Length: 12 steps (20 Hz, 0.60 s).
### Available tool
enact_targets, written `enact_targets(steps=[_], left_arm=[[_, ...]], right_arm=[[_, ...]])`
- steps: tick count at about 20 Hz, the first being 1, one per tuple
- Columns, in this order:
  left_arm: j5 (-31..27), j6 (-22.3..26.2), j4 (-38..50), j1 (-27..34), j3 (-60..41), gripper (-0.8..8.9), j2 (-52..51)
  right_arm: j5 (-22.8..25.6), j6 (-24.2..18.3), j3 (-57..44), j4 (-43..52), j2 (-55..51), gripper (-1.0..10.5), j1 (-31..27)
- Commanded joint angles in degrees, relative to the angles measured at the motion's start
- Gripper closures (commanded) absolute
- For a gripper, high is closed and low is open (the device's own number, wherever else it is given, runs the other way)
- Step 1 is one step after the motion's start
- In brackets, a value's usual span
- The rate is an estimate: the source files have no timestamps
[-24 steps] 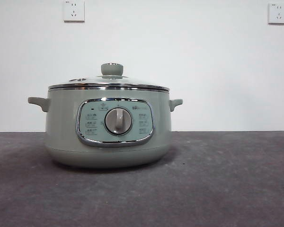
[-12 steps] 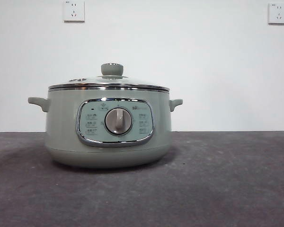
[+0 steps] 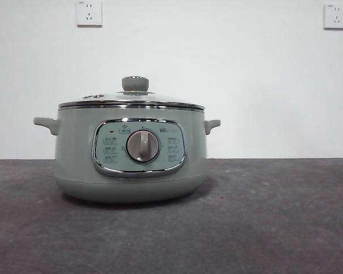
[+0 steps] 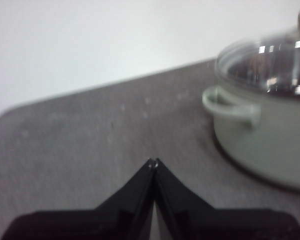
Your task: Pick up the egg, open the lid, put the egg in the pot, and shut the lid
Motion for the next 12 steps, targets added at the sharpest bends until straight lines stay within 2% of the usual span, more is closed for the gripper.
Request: enact_targets(steps=[1,3,7,12], left_arm=[[-1.1,-4.1,0.6,0.2,-4.3,8.17,-3.3],[-1.0,-6.3,0.5,0.2,-7.2,8.17,-5.7],[-1.0,-6.7,-6.2,0.2,-7.7,8.17,-10.1],[-0.7,-7.4,-5.1,0.3,-7.6,8.17,-11.8]], right_arm=[[0.2,0.4,-0.3,-1.4,0.2,9.5,0.0],[0.2,0.4,-0.3,-1.4,0.2,9.5,0.0],[0.2,0.4,-0.3,-1.4,0.2,9.5,0.0],[0.7,0.4,-0.3,-1.4,0.2,9.5,0.0]])
